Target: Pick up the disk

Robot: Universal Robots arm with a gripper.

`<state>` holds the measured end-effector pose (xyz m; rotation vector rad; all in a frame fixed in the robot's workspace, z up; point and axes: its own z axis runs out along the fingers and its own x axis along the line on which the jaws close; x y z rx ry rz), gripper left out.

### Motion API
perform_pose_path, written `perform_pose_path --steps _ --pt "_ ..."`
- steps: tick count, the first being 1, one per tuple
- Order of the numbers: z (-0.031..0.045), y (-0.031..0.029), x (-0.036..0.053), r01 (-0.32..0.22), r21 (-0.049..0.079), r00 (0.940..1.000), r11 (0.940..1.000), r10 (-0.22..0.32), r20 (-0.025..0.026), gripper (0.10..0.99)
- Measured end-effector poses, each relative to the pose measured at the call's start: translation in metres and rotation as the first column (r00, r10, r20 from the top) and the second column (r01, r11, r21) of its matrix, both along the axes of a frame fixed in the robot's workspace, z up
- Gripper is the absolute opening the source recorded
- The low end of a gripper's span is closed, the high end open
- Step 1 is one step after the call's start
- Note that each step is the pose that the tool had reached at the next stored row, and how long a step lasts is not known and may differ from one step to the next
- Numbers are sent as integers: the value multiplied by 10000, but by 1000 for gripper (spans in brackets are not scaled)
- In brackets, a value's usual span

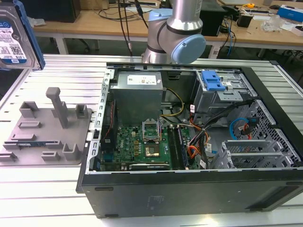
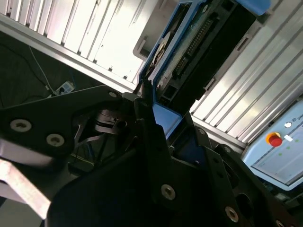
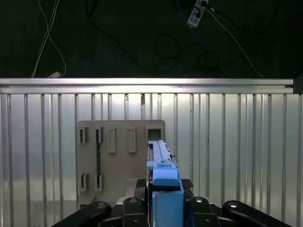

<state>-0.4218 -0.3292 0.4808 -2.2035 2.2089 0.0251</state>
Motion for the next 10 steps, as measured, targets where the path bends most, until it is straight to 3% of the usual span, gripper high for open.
perform_pose_path --steps 3,10 --pt "98 -18 0 1 57 10000 10000 -1 1 369" --pt "99 -20 0 -9 93 10000 10000 9 1 369"
